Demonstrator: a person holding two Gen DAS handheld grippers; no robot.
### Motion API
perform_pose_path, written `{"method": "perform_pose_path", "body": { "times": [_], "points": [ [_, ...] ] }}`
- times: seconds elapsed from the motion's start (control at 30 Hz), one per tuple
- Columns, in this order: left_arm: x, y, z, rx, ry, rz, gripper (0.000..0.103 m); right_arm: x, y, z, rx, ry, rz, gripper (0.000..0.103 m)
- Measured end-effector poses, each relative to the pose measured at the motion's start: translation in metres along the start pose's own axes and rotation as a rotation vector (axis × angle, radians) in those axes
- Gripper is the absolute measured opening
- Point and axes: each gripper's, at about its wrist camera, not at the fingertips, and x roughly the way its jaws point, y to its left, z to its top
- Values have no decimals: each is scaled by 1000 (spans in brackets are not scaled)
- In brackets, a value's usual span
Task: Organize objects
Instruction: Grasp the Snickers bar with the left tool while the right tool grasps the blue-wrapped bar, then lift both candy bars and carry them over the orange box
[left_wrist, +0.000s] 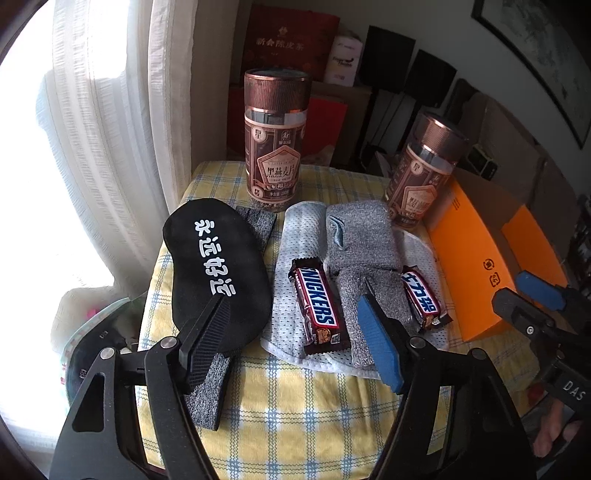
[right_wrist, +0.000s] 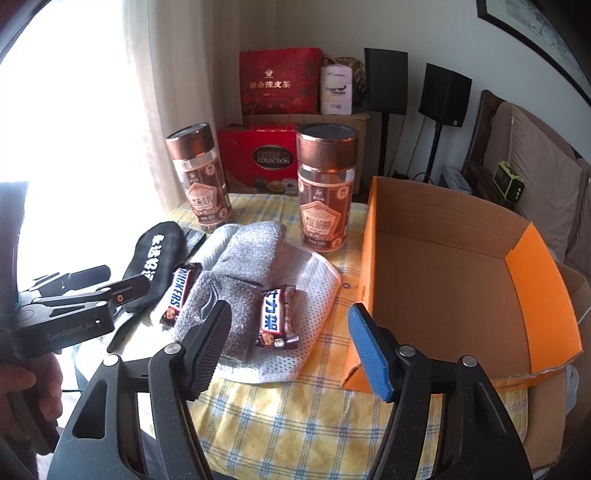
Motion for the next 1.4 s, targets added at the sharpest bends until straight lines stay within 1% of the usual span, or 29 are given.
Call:
{"method": "perform_pose_path", "body": {
  "times": [0.03, 0.1, 0.17, 0.3, 0.43, 0.53, 0.57, 0.6, 0.63, 0.7, 0.8, 0.87, 0.93, 0.97, 1.0, 1.07, 1.17, 1.23, 1.27, 1.4],
  "points": [
    [5, -1, 3, 3, 12, 2, 61, 6, 2, 2, -3, 15, 17, 51],
    [14, -3, 7, 12, 32, -4, 50, 17, 5, 4, -5, 42, 40, 38],
    [23, -5, 11, 25, 49, -11, 50, 28, 8, 4, -7, 68, 49, 35],
    [39, -12, 12, 47, 83, -22, 50, 44, 14, -1, -35, 94, 30, 35],
    [51, -14, 9, 68, 100, 25, 50, 55, 20, -5, -63, 106, 4, 35],
    [55, -14, 7, 64, 109, 31, 52, 64, 21, -6, -70, 123, -4, 35],
    [55, -15, 6, 64, 107, 34, 52, 68, 22, -7, -73, 128, -12, 36],
    [55, -15, 6, 62, 107, 38, 53, 70, 21, -7, -73, 132, -18, 40],
    [56, -14, 7, 57, 107, 40, 54, 72, 20, -7, -70, 133, -23, 41],
    [57, -11, 6, 43, 103, 43, 61, 74, 21, -7, -68, 129, -16, 44],
    [62, -7, 3, 34, 121, 38, 61, 81, 24, -7, -80, 138, -26, 48],
    [65, -5, 0, 27, 133, 23, 61, 86, 24, -9, -78, 153, -26, 49],
    [66, -3, -1, 20, 129, 10, 61, 92, 23, -11, -74, 165, -24, 50],
    [66, -1, -1, 16, 128, 3, 59, 94, 23, -13, -71, 170, -20, 49],
    [66, 0, -1, 13, 127, -7, 54, 95, 22, -13, -66, 171, -14, 49],
    [65, 0, -1, 20, 125, -17, 48, 97, 20, -14, -46, 179, 11, 48],
    [63, 2, 0, 20, 131, -44, 31, 96, 11, -12, 16, 199, 79, 44],
    [62, 4, 0, 21, 133, -46, 31, 94, 7, -12, 35, 203, 111, 39],
    [62, 5, 0, 21, 134, -45, 31, 93, 7, -11, 38, 206, 113, 35],
    [64, 10, 0, -16, 149, -46, 36, 91, 7, -12, 52, 197, 105, 33]
  ]
}}
